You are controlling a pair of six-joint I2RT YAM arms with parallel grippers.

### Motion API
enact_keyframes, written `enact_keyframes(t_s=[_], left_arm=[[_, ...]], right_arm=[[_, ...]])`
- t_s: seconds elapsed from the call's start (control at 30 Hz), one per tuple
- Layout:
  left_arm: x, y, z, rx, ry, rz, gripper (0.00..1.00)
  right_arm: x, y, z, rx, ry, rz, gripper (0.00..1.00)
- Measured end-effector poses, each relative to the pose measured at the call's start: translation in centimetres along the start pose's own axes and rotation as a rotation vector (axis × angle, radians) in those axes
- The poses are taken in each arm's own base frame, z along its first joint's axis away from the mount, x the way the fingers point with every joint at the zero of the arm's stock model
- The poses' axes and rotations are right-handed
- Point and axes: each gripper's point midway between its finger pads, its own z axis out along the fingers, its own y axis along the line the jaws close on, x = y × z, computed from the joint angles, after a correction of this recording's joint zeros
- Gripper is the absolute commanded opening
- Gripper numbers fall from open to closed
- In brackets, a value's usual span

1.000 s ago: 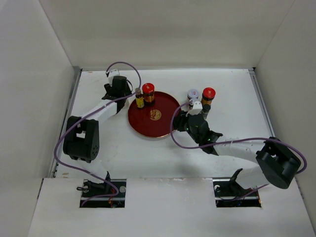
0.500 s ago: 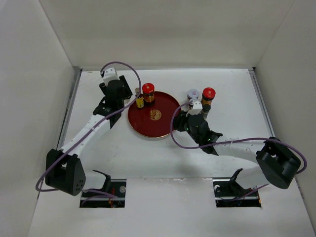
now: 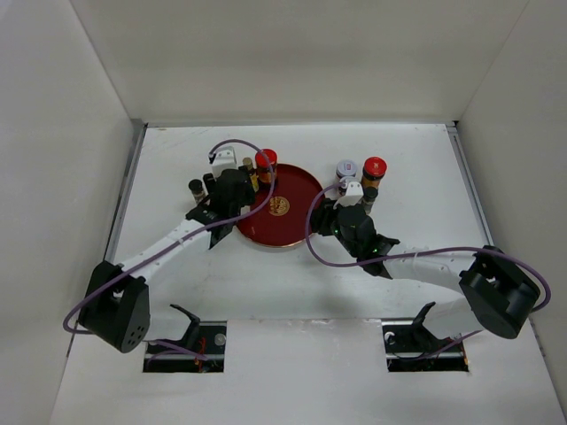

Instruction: Organize the condiment bottles

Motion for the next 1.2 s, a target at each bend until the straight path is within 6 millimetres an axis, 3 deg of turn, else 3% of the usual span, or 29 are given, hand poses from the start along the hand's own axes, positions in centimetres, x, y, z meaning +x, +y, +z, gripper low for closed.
enact_keyframes(t_s=[0.27, 0.43, 0.7, 0.83, 1.0, 1.1, 1.2], left_arm=[[1.5, -1.0, 2.0, 0.007, 0.013, 0.005, 0.29], [2.9, -1.1, 2.9, 0.006, 0.028, 0.013, 0.46], [2.8, -0.9, 2.7, 0.014, 0.004, -0.003, 0.74], [1.5, -0.4, 1.4, 0.028, -0.037, -0.031, 0.79], [-1.5, 0.2, -1.0, 0.06, -0.124, -0.093, 0.77], [-3.1, 1.5, -2.1, 0.049, -0.169, -0.138, 0.73], [-3.9, 3.7, -1.6, -0.01, -0.185, -0.184, 0.71]], right_arm=[[0.0, 0.0, 0.0, 0.0, 0.0, 0.0, 0.46], [0.0, 0.0, 0.0, -0.001, 0.0, 0.0, 0.46], [0.0, 0.0, 0.0, -0.001, 0.0, 0.0, 0.46], [0.0, 0.0, 0.0, 0.0, 0.0, 0.0, 0.46], [0.0, 0.0, 0.0, 0.0, 0.0, 0.0, 0.46], [0.0, 0.0, 0.0, 0.0, 0.0, 0.0, 0.46], [0.0, 0.0, 0.0, -0.001, 0.0, 0.001, 0.46]])
